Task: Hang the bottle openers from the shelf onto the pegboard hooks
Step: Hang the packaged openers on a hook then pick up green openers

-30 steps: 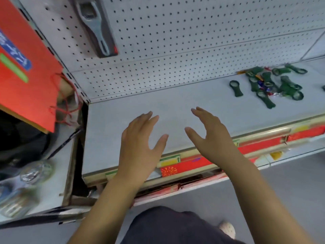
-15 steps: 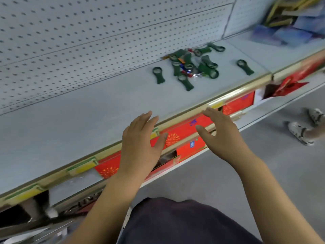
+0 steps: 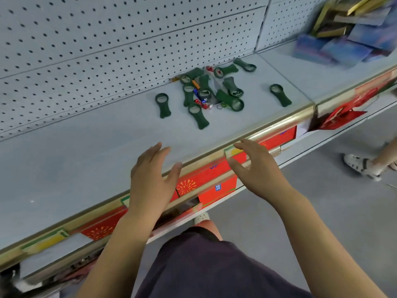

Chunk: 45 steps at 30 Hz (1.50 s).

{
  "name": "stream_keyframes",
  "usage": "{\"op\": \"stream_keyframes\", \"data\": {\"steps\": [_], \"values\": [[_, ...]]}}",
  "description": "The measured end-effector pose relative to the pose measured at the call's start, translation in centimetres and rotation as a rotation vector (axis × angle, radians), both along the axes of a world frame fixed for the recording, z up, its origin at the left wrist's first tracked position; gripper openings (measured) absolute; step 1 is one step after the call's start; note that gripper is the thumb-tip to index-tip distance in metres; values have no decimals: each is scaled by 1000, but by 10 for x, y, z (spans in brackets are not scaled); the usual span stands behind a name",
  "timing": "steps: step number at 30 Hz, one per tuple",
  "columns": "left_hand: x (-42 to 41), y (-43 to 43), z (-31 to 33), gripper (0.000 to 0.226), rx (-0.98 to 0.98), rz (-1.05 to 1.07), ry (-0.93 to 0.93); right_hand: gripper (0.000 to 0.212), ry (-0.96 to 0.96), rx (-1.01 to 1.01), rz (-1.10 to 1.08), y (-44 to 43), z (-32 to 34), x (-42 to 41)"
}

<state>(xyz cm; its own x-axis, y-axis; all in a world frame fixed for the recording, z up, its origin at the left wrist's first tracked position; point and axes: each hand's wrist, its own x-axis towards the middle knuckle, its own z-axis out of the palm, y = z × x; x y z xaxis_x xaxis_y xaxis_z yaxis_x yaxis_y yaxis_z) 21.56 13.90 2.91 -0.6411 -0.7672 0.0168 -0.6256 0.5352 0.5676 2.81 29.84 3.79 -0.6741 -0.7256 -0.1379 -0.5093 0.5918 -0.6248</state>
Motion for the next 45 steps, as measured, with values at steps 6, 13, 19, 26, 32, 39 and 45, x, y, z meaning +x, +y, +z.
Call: {"op": "stream_keyframes", "data": {"steps": [6, 13, 19, 26, 32, 39, 45], "values": [[-74, -47, -2, 53, 35, -12, -5, 46, 3, -14, -53, -30, 9, -69], [-146, -81, -20, 61, 141, -50, -81, 44, -77, 6, -89, -68, 7, -115], [-182, -93, -37, 63, 215, 125, -102, 46, -46, -19, 4, -120, -12, -165], [-207, -88, -49, 84, 248, 213, -185, 55, 43, 124, 272, -167, -30, -213], [-213, -83, -53, 92, 300, 304, -236, 35, -8, 132, 346, -185, -44, -228], [-216, -83, -53, 87, 350, 440, -146, 17, -323, 75, 235, -195, -29, -248], [-208, -78, -62, 81, 489, 555, 134, 23, -570, -2, 78, -208, -16, -258]]}}
